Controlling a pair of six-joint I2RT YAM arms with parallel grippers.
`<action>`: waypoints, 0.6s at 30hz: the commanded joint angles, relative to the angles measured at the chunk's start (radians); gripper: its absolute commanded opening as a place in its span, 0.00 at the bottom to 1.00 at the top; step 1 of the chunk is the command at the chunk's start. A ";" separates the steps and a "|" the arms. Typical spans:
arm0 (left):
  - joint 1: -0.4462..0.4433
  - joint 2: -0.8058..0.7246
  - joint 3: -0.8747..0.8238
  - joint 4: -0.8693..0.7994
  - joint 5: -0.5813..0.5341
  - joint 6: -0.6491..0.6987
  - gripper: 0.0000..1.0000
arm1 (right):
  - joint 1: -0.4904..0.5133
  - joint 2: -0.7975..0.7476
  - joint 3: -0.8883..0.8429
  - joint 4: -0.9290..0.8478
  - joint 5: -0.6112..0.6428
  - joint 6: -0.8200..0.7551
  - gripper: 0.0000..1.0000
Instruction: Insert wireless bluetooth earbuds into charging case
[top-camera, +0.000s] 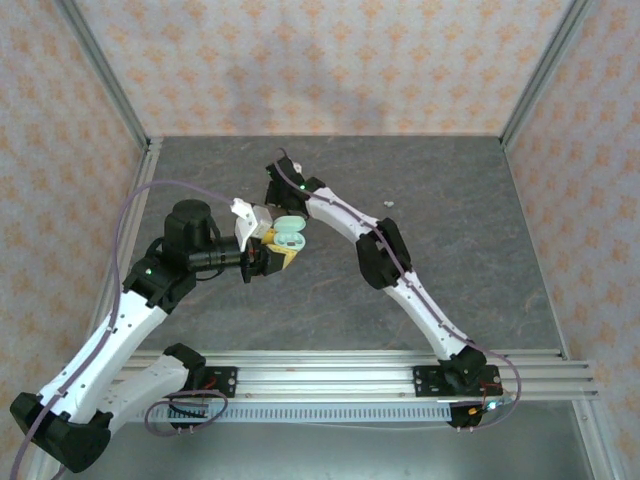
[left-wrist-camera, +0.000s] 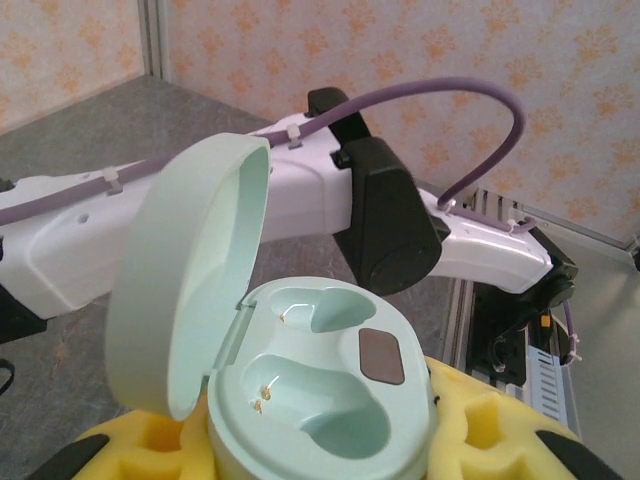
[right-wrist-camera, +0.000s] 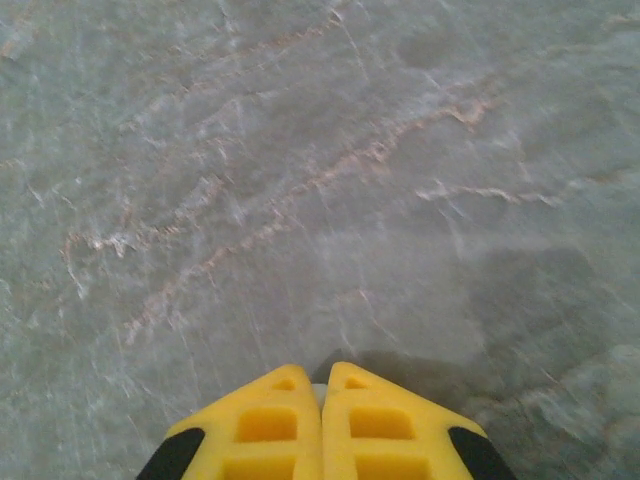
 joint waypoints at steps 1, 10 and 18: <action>0.009 -0.020 -0.003 0.016 -0.001 -0.002 0.06 | -0.027 -0.120 -0.107 -0.074 -0.029 -0.006 0.03; 0.009 -0.034 -0.048 0.076 0.019 -0.014 0.06 | -0.094 -0.474 -0.631 0.035 -0.055 -0.008 0.03; 0.007 -0.063 -0.158 0.213 0.005 -0.037 0.06 | -0.136 -0.809 -1.034 0.054 -0.048 -0.046 0.02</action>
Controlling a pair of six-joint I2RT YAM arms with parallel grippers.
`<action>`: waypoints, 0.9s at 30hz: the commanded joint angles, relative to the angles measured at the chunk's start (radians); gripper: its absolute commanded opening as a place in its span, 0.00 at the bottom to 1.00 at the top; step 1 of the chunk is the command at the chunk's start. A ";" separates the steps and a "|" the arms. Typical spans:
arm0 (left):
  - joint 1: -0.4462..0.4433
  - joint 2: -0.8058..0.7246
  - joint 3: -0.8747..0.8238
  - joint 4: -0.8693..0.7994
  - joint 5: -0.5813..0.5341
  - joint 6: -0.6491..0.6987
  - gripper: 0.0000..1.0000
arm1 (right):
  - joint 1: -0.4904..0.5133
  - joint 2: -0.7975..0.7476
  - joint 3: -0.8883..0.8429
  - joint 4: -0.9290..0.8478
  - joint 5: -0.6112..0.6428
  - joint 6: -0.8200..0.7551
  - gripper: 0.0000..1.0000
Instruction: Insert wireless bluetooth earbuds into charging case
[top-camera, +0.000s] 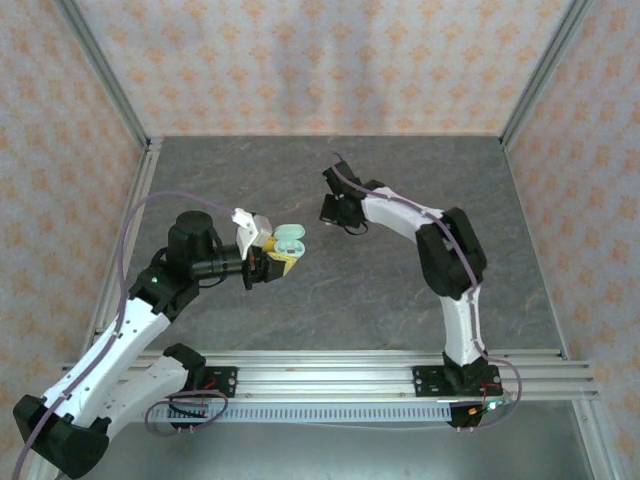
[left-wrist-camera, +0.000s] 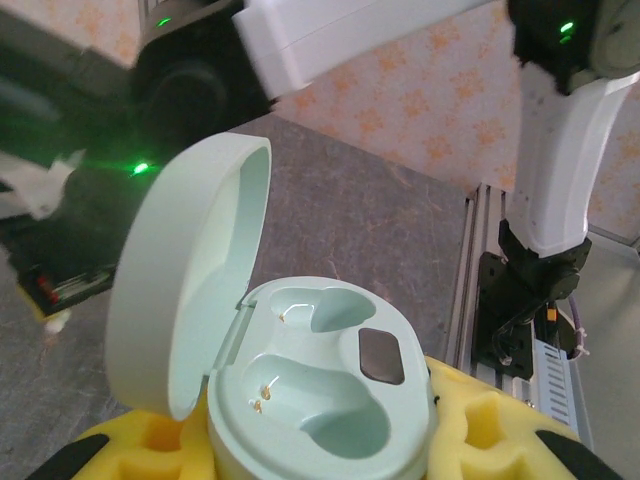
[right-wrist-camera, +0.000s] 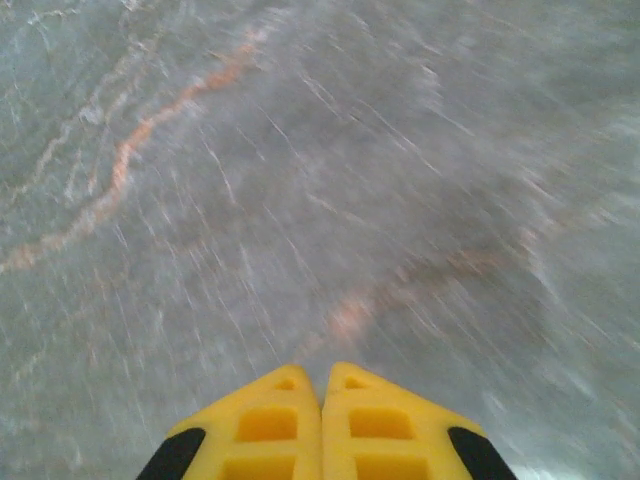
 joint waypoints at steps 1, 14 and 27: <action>0.007 -0.020 -0.032 0.115 0.002 -0.015 0.06 | -0.002 -0.134 -0.086 -0.008 0.018 -0.040 0.02; -0.031 0.010 -0.098 0.288 -0.081 0.019 0.06 | 0.037 -0.601 -0.285 -0.259 0.050 -0.050 0.00; -0.069 0.121 -0.050 0.370 -0.133 0.050 0.06 | 0.267 -0.824 -0.095 -0.425 0.205 0.004 0.00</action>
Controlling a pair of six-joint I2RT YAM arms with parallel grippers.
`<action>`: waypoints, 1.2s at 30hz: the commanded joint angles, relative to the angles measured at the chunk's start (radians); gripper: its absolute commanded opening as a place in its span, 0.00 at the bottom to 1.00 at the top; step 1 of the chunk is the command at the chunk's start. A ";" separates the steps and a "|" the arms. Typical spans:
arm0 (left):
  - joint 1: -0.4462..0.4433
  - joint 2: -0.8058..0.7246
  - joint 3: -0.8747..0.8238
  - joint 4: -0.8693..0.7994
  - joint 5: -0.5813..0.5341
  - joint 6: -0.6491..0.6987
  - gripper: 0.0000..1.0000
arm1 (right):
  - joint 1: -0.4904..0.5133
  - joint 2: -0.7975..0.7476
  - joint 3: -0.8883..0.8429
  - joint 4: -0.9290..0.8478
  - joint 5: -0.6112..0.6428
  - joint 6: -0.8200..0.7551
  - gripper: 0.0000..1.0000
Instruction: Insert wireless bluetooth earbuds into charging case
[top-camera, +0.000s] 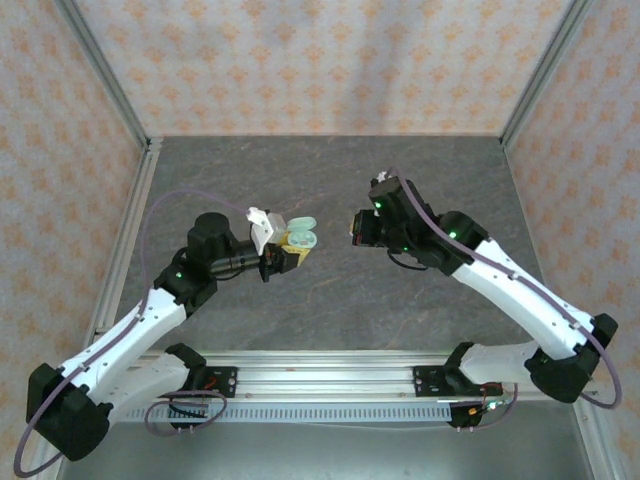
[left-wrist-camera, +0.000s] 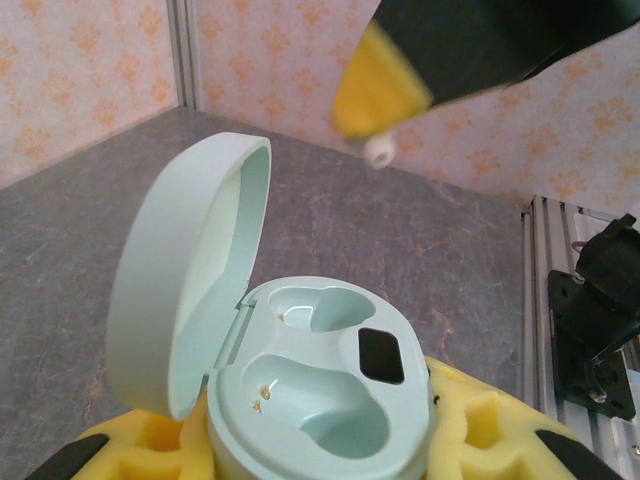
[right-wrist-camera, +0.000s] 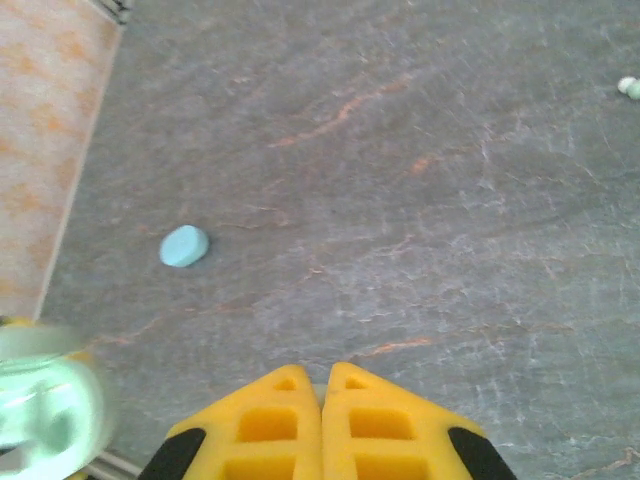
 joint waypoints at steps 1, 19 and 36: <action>-0.009 0.010 0.042 0.068 -0.027 0.029 0.06 | 0.034 -0.022 0.044 -0.065 0.050 0.032 0.00; -0.019 0.013 0.034 0.038 -0.097 0.058 0.06 | 0.106 0.079 0.080 -0.014 0.026 0.062 0.00; -0.018 -0.053 -0.013 -0.021 -0.138 0.077 0.06 | -0.197 0.263 -0.397 0.121 -0.179 0.068 0.00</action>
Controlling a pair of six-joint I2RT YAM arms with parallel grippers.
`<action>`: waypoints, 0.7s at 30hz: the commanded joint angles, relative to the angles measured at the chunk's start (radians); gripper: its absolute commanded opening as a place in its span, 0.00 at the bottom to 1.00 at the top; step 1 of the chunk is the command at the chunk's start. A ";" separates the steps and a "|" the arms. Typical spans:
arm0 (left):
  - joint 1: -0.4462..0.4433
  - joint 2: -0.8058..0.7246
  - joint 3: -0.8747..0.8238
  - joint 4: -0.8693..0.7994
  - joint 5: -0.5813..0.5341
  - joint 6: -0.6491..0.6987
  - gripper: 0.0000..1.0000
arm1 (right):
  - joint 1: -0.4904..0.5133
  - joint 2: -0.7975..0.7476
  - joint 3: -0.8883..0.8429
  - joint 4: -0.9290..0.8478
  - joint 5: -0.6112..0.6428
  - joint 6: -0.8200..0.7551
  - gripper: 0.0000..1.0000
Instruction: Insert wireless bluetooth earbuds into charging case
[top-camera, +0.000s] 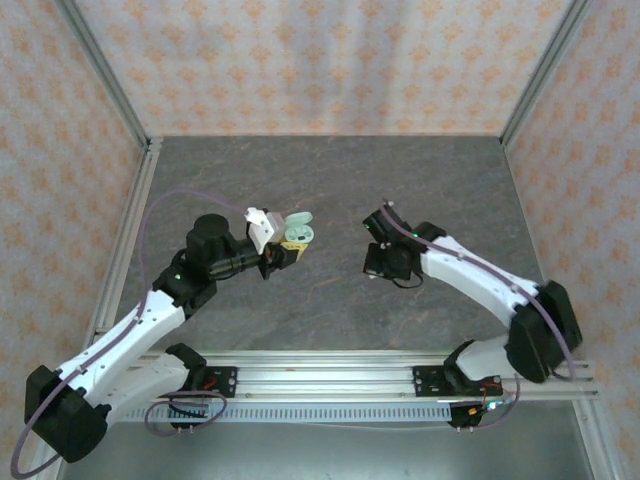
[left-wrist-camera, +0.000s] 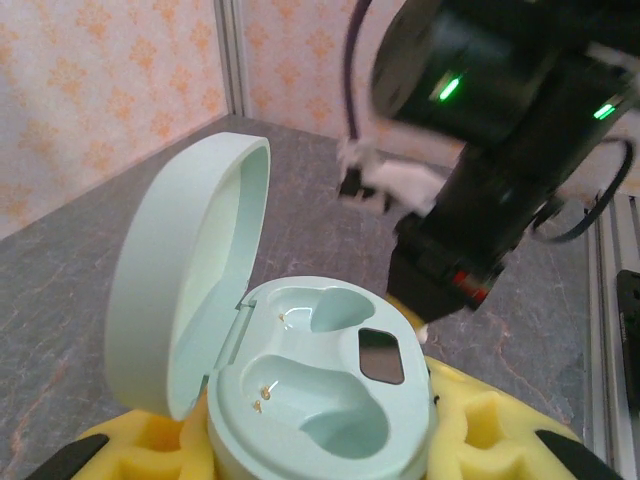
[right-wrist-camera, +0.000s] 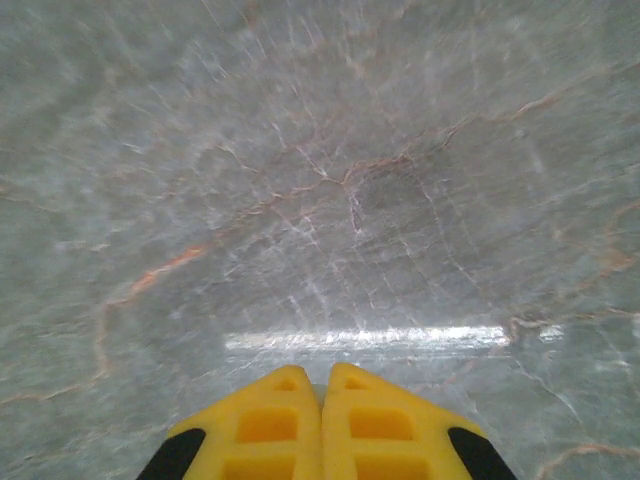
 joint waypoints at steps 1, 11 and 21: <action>-0.005 -0.031 -0.013 -0.019 -0.027 0.024 0.06 | -0.019 0.107 -0.009 0.069 -0.060 -0.035 0.00; -0.005 -0.050 -0.024 -0.036 -0.038 0.030 0.06 | -0.041 0.286 0.029 0.083 -0.117 -0.062 0.07; -0.005 -0.048 -0.012 -0.052 -0.046 0.047 0.07 | -0.042 0.273 0.071 0.034 -0.127 -0.069 0.31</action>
